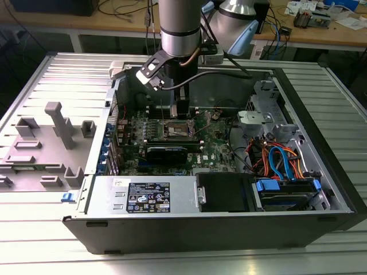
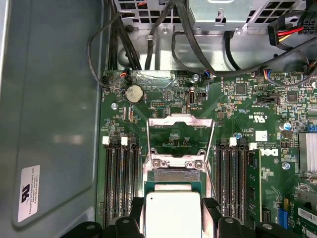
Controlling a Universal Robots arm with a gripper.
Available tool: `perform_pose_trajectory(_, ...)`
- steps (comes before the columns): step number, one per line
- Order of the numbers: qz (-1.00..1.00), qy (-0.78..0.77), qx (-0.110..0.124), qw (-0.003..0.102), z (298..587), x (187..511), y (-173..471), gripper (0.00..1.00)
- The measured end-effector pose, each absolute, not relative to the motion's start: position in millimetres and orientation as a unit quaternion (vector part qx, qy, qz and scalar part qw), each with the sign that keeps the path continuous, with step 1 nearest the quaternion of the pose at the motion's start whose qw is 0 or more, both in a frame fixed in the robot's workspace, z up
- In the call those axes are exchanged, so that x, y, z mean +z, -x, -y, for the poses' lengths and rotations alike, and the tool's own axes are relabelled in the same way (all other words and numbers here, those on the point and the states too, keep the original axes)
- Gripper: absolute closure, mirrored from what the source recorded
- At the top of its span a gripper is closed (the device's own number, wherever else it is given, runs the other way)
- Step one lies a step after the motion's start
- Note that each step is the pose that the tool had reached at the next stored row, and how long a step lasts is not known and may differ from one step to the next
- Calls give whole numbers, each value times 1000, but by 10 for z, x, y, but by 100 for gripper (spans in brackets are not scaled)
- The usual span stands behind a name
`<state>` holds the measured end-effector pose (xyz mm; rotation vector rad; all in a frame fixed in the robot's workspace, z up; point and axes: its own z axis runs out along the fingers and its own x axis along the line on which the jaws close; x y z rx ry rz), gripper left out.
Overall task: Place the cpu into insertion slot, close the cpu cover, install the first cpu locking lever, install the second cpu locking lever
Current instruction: 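Place the cpu into insertion slot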
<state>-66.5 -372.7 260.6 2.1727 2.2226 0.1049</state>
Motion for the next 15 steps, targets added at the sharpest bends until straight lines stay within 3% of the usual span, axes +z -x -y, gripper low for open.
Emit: perform_pose_trajectory(15, -711, -702, 34, 16, 3728, 2297, 666, 46)
